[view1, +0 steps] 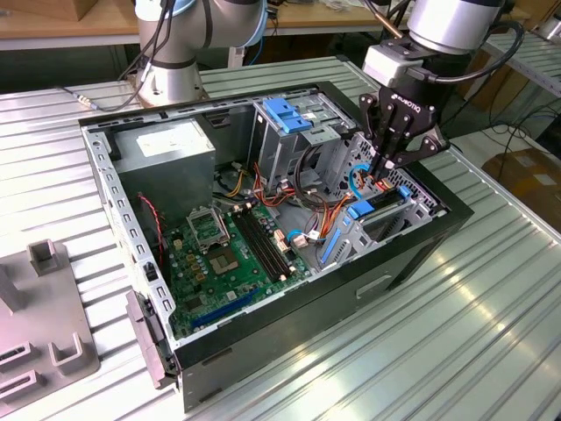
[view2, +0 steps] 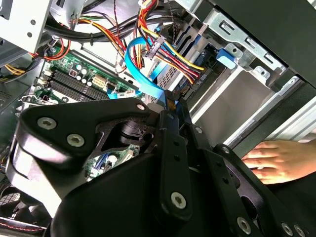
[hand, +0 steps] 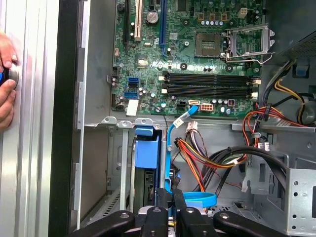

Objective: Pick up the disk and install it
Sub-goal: 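Insert the second disk wire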

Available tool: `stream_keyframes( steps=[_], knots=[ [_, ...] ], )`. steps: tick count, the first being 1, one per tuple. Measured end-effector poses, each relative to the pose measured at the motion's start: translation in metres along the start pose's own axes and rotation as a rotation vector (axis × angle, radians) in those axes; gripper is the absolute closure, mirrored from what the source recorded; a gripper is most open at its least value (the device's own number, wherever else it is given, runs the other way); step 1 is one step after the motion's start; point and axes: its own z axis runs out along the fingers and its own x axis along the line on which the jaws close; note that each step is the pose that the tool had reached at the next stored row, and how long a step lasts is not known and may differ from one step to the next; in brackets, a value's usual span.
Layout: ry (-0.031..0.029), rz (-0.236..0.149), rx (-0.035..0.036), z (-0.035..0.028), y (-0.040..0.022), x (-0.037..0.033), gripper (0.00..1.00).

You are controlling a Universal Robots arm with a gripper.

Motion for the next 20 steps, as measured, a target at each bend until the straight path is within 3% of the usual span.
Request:
stream_keyframes(
  steps=[9,11,13,15,17,20],
  knots=[
    [-0.0003,-0.001,0.0016,0.0,0.0001,0.0003,0.84],
    [-0.0047,-0.002,0.0039,0.0004,0.0003,0.002,0.84],
    [-0.0119,-0.004,0.0081,0.0012,0.0005,0.0048,0.84],
    [-0.0227,-0.007,0.0146,0.0023,0.0009,0.0084,0.84],
    [-0.0259,-0.009,0.0214,0.003,0.0014,0.0104,0.84],
    [-0.028,-0.011,0.0416,0.0042,0.0026,0.0136,0.84]
  ],
)
